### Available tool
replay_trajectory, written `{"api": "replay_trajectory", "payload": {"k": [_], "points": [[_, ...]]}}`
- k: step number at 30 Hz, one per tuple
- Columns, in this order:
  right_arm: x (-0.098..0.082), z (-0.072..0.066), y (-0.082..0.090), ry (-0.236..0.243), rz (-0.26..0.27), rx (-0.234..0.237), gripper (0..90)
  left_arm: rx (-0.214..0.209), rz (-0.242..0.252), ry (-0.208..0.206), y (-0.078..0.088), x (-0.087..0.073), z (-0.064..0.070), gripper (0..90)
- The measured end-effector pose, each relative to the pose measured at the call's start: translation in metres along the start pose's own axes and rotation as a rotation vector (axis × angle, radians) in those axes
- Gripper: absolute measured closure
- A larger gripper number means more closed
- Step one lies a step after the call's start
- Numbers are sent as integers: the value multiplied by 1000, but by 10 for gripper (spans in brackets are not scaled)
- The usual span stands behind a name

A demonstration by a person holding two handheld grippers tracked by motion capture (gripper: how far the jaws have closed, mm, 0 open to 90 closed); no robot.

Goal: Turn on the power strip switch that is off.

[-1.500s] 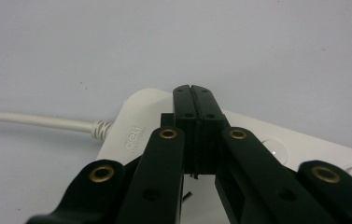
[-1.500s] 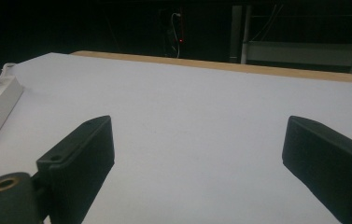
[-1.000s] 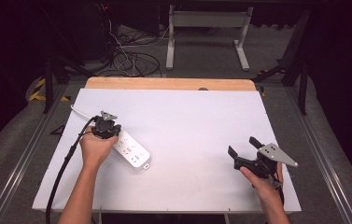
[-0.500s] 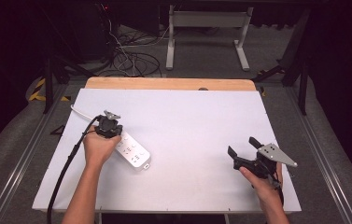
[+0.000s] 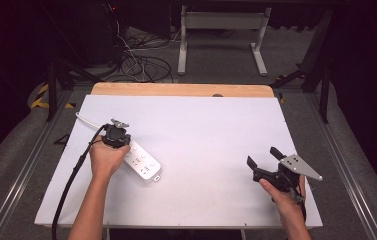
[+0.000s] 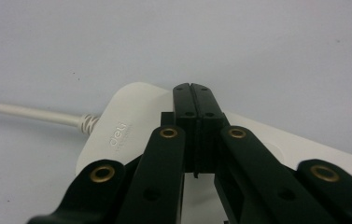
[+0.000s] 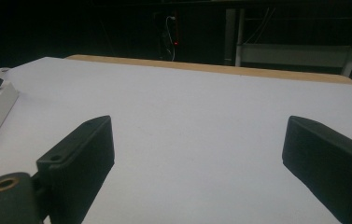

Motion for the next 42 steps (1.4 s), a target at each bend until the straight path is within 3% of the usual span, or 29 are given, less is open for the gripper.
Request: {"api": "replay_trajectory", "payload": {"k": [3,7,16,22,30,34,36,42], "points": [[-1,1,1,-5,-1,-4,96,-32,37,14,-1,-4,-2,900],[-2,2,0,-2,-9,-5,96,-53,28,29,-1,-3,-4,900],[-1,-1,-3,6,-12,6,96,-21,46,-4,0,-4,-2,900],[-1,-1,-3,4,-12,5,96,-33,50,4,-1,-5,-2,900],[-1,-1,-4,5,-14,5,96,-55,108,15,1,-7,-5,900],[-1,-1,-5,2,-12,8,96,-30,133,16,4,-9,-10,900],[0,-1,-5,2,-9,8,96,-20,153,33,7,-12,-14,900],[0,-1,-5,2,-9,6,96,-48,235,47,26,-23,-18,900]]}}
Point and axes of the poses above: each handheld gripper's, and its own axes: y roughly backward along the jaws, x roughly out of its top, z roughly to its right, the point moved 4 cm from there along -y, roughly forward along the jaws, and after that the axes turned 12 degrees about -z, right-handed, at the moved point
